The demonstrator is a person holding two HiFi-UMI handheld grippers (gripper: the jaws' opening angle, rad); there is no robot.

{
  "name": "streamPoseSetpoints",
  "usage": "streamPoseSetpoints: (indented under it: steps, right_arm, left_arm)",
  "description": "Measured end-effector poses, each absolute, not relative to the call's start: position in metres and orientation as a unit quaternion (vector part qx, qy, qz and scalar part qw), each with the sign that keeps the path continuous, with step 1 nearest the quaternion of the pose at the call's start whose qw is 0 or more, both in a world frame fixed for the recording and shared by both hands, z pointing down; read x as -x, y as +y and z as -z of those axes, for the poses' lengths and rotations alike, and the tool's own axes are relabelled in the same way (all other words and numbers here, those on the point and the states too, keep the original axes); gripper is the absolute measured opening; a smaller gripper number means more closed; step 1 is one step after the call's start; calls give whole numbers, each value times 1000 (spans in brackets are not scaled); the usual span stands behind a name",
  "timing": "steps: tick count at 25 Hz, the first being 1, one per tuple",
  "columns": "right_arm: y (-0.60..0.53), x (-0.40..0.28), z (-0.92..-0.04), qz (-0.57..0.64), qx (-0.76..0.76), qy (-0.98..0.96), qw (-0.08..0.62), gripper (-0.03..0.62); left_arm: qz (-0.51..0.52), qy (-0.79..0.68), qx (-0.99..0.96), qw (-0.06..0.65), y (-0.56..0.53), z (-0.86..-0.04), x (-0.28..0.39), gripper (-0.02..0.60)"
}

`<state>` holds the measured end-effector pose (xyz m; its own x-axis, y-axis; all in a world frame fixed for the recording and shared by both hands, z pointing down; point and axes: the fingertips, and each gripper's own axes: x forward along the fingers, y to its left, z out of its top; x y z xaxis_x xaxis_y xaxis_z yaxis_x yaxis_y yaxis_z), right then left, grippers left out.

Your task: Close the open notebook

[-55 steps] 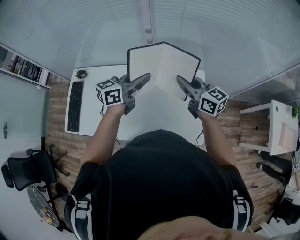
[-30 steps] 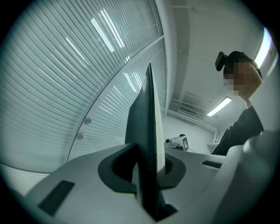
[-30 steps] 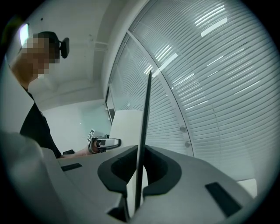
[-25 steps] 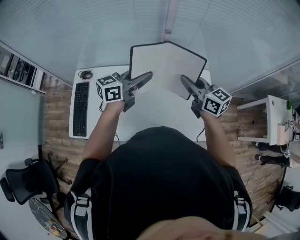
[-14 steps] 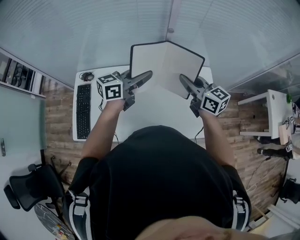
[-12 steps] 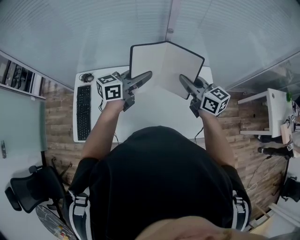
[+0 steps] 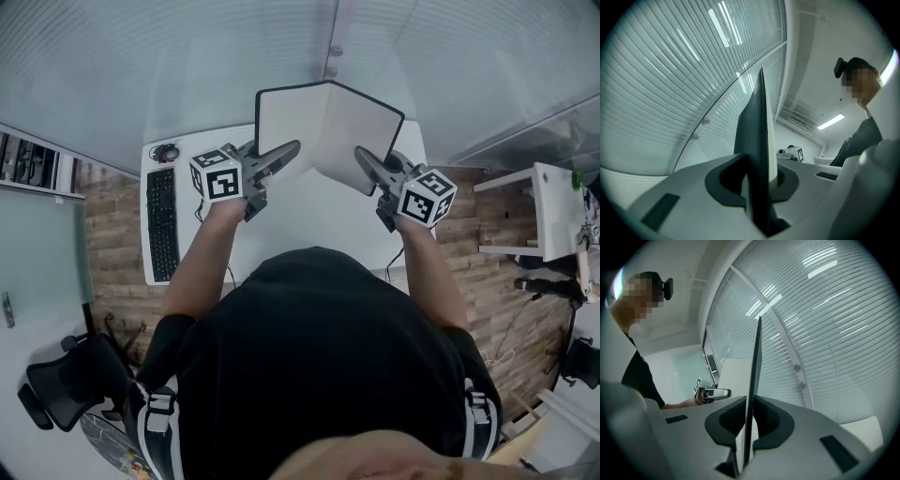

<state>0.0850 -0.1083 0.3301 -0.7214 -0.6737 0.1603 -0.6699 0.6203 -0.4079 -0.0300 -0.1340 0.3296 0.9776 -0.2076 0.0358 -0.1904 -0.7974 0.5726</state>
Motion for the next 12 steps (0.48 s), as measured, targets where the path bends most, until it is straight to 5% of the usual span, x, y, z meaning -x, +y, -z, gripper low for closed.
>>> streamPoseSetpoints:
  steps: [12]
  right_arm:
    - [-135,-78,-368,254,367,895,-18,55]
  left_arm:
    - [4,-114,-933,340,-160,-371,35,69]
